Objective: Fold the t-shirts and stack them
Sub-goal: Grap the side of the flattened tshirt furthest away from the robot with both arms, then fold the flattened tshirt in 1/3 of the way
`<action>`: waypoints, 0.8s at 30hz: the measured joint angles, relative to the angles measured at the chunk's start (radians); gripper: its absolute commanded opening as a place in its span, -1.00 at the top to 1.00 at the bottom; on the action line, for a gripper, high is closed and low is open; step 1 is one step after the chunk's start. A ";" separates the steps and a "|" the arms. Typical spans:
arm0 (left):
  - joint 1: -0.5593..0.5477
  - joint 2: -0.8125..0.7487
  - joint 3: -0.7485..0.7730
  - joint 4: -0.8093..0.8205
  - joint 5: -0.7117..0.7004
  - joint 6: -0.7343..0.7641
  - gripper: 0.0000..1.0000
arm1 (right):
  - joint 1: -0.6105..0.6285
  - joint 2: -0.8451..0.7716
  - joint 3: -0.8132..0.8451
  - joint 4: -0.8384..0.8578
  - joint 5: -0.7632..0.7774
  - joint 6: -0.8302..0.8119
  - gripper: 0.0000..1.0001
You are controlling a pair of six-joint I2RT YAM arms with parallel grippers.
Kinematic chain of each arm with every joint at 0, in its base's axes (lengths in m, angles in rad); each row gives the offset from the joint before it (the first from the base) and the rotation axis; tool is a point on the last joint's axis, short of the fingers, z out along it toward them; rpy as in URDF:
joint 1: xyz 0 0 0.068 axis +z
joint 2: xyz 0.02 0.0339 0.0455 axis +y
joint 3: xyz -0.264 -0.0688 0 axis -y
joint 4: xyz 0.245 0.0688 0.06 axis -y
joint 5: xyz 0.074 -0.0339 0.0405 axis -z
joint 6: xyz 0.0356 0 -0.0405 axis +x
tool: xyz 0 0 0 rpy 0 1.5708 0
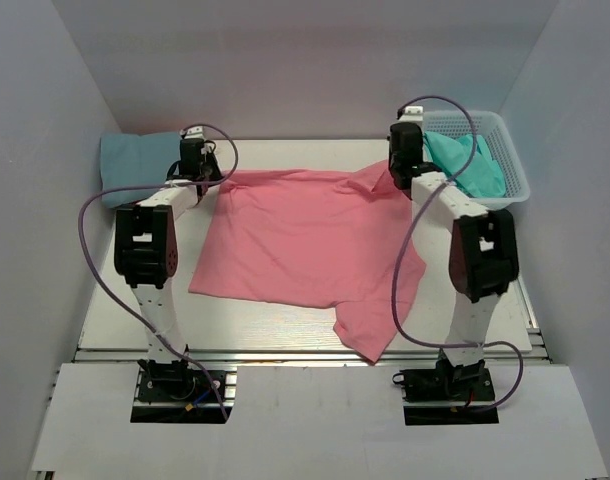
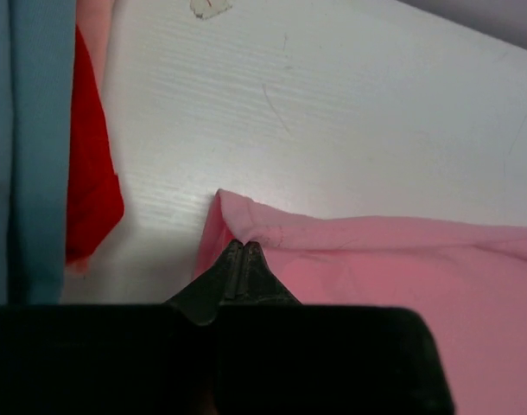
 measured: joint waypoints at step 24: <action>0.000 -0.307 -0.372 -0.133 -0.075 0.070 1.00 | 0.084 -0.671 -0.726 -0.455 -0.188 0.497 1.00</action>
